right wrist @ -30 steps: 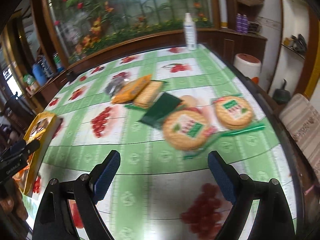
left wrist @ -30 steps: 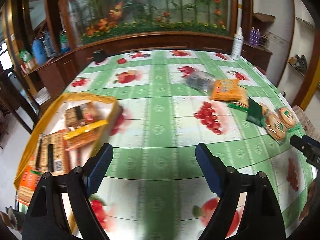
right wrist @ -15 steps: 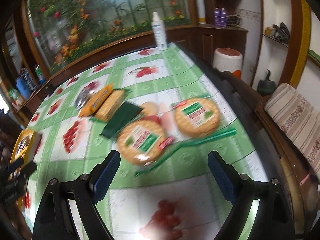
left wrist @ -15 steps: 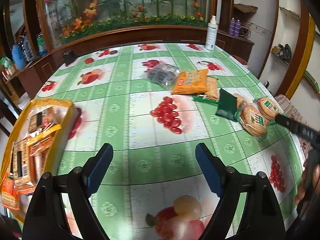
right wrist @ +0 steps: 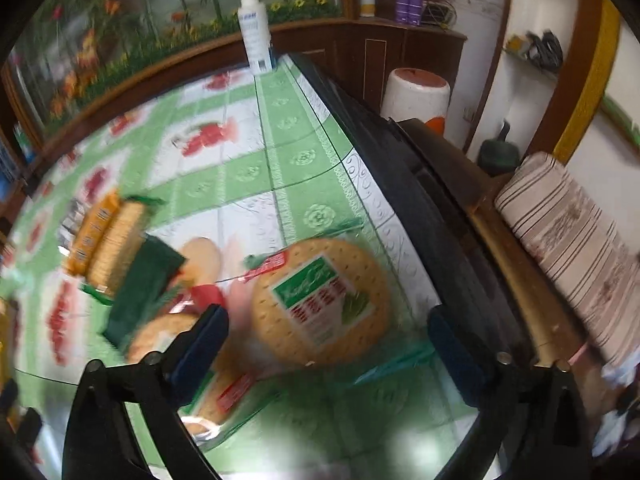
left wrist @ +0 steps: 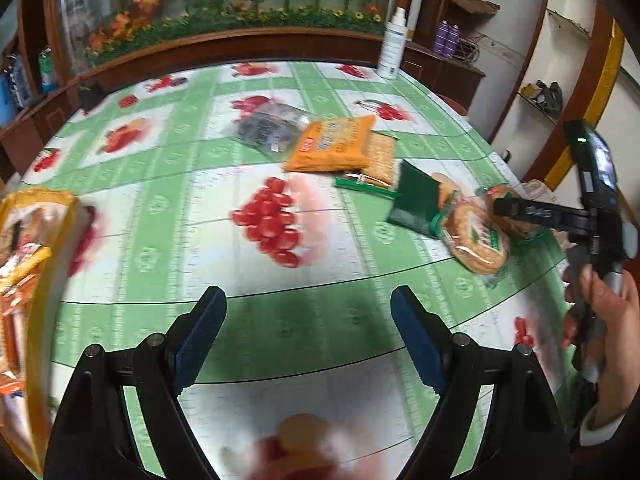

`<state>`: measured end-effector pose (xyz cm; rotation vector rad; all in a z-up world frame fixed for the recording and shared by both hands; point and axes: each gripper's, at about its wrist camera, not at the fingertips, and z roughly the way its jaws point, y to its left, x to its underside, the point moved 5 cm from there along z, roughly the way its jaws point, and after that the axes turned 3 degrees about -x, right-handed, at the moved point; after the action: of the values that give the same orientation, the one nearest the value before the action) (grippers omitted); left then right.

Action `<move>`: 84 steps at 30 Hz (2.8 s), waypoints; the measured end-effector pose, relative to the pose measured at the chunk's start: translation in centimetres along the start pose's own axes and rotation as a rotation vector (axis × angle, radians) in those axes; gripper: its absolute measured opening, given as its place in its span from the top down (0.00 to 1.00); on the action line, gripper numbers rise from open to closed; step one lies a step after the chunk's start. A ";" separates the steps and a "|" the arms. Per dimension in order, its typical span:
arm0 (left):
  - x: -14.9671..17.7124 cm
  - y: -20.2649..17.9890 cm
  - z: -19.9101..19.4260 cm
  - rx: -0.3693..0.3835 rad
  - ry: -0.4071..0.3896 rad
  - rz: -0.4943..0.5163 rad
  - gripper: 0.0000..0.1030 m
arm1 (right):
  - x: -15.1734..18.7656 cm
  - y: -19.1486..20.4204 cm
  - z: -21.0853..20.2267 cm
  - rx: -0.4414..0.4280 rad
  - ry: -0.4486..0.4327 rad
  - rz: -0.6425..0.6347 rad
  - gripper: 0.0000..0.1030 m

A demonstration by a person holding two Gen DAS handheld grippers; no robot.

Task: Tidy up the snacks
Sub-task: 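Grasp a round XiangCong cracker pack with right tool while left tool grasps another, then carry both round cracker packs over the white tray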

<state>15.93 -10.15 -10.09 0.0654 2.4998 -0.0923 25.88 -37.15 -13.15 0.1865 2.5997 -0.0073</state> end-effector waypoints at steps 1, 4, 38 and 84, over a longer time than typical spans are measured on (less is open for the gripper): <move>0.0 -0.5 0.3 0.008 0.007 0.005 0.18 | -0.1 0.0 0.6 0.024 0.016 -0.021 0.02; -0.1 -2.1 0.8 0.032 0.019 0.022 0.18 | 0.0 -0.2 1.9 0.047 0.052 -0.056 0.00; -3.0 -15.4 7.7 -0.018 0.109 -0.135 0.17 | 1.7 -4.4 -10.3 -0.233 -0.166 0.093 0.26; 0.6 -4.8 -1.1 0.105 -0.141 -0.092 0.83 | 5.4 0.8 -12.3 -0.350 -0.187 0.050 0.26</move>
<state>14.47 -14.85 -9.27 -0.0128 2.3554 -0.2575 15.15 -35.10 -5.27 0.1165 2.3637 0.4244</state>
